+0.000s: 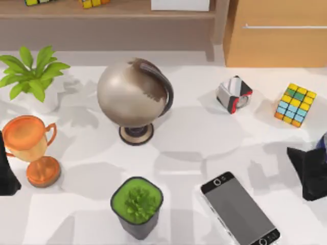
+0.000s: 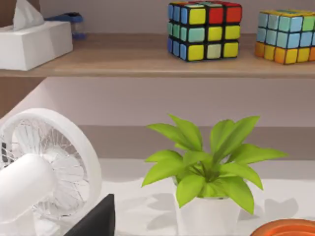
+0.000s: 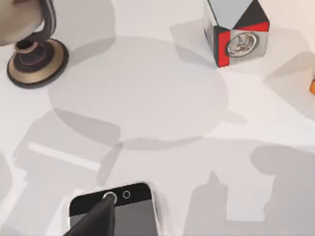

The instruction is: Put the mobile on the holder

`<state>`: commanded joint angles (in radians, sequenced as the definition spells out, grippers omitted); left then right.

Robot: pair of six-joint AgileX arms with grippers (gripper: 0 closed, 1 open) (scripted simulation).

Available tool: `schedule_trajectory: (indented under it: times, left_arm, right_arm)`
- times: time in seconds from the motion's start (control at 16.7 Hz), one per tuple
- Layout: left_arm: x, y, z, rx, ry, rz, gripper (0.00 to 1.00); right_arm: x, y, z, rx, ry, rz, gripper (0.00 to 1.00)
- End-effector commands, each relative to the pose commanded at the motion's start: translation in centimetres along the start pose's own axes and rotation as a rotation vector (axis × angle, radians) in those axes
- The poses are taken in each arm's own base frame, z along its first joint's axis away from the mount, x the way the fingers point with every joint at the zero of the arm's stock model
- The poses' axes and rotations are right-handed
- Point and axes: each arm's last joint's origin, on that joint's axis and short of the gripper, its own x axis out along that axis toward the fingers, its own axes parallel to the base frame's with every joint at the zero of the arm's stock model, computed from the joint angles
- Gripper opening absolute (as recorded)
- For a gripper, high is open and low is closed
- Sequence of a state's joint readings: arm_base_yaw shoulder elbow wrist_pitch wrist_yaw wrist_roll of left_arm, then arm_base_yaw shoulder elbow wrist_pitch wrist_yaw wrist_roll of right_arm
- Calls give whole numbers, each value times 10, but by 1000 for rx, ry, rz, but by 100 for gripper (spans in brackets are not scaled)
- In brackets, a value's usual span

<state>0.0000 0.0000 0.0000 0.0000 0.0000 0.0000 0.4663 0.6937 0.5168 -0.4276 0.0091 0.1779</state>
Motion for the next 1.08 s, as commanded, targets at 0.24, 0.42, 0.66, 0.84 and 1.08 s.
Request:
schedule_trajectory:
  times: [0.24,0.42,0.66,0.84,1.08]
  left_arm:
    - [0,0,0,0,0,0,100]
    - [0,0,0,0,0,0,100]
    - [0,0,0,0,0,0,100]
    - [0,0,0,0,0,0,100]
    - [0,0,0,0,0,0,100]
  right_arm:
    - [53,39,15,-85,468,13,100]
    - [94,63,15,-153,743,-19,100]
    - [131,82,18,-208,933,-48,100]
    - [142,88,23,-222,967,-48,100]
    - [143,89,24,-223,967,-48,100]
